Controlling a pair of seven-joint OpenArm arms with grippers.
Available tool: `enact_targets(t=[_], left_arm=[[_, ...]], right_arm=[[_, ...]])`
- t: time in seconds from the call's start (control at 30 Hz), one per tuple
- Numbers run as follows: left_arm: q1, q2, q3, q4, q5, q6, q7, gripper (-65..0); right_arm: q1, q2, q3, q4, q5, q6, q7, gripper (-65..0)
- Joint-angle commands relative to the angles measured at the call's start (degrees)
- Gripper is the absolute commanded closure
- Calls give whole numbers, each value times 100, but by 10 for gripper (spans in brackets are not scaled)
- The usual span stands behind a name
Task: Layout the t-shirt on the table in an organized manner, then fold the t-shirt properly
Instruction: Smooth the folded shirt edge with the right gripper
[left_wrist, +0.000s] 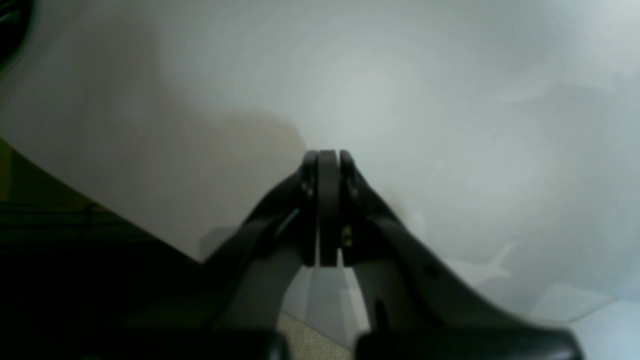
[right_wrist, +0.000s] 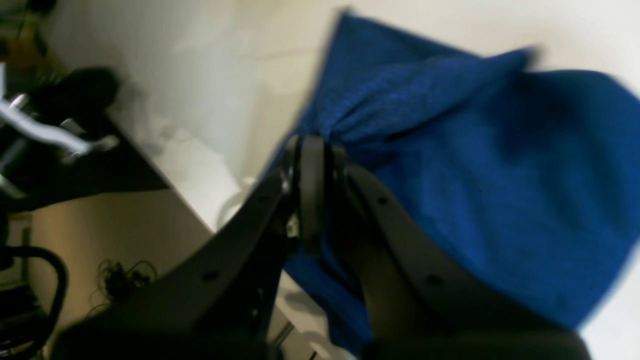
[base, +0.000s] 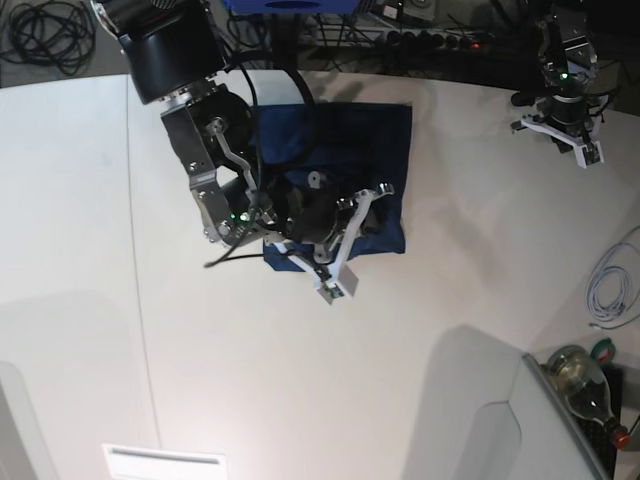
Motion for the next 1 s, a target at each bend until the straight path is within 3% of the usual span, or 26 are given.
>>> enact_targets(t=[0.0,0.1,0.23,0.43,0.5,0.53,0.63,0.67,0.7,0.87,0.97], left_arm=[[10,-84,-32,75,37,24,-115,0],[19,-84,-23,75,37,24,-115,0],[19,-84,-14,75,37,24,-115,0],[19,-75,-14,58,37,24,-115,0],[19,-75,-14,-92,37,24,-115,0],[1,-84,-14,-179,45,24,-115,0],[-34,-102,-23,-443,45,24,-123,0],[-34,-102,-40,-487,45,24,-141,0],[-34,-102,-58,-505,45,24,-141,0],[19,-102,-76,-461,19,24,-158,0],[19,-111,-76,-461,28,24,-158,0]], right_arm=[[205,-54,-101,1,87,47,132,0],[363,-62,-417,-131,87,21,211,0],[583,-71,-839,-272,87,-384,554,0],[1005,-89,-1332,-993,87,-410,1249,-14],[1022,-89,-1332,-1045,87,-410,1451,-101],[1022,-89,-1341,-993,87,-410,1433,-182],[978,-62,-1323,-615,87,-410,1020,-414],[925,-45,-1305,-395,87,-410,836,-449],[820,25,-1297,-105,69,-410,669,-446],[-253,571,-382,1829,60,-419,-52,-303],[-824,667,172,2278,51,-621,-237,-329]])
